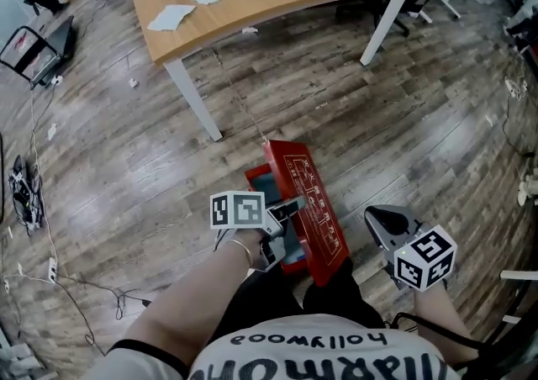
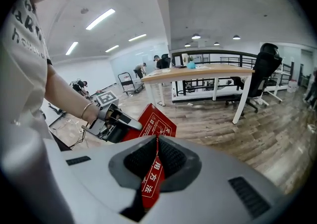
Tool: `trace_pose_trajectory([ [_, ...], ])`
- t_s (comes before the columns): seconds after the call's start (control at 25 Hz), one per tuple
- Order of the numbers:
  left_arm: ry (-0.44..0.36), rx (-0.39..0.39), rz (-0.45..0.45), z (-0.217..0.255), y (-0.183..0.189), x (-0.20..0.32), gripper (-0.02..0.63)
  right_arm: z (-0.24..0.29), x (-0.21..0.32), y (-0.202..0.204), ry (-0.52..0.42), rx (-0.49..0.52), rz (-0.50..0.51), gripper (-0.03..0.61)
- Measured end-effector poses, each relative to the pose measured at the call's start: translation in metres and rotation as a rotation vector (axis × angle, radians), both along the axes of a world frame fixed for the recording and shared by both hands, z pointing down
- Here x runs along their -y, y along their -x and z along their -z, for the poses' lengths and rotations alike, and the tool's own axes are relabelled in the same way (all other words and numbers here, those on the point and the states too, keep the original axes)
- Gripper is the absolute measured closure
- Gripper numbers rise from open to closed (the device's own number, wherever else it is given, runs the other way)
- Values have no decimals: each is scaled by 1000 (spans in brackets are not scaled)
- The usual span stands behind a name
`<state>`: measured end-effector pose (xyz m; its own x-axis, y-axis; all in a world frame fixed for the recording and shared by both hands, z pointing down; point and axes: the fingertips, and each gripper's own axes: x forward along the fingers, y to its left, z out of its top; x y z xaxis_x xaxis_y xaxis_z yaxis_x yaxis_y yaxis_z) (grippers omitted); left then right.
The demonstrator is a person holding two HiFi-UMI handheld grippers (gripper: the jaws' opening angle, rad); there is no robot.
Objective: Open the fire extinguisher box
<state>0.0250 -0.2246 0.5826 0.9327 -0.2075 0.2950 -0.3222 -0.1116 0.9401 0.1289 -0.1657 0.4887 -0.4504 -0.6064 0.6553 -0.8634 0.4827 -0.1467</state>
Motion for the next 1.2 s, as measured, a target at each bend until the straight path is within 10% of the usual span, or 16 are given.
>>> trace_pose_trajectory([
  [1.2, 114, 265, 288, 18, -71, 19, 528, 25, 37, -139, 38, 83, 234, 566],
])
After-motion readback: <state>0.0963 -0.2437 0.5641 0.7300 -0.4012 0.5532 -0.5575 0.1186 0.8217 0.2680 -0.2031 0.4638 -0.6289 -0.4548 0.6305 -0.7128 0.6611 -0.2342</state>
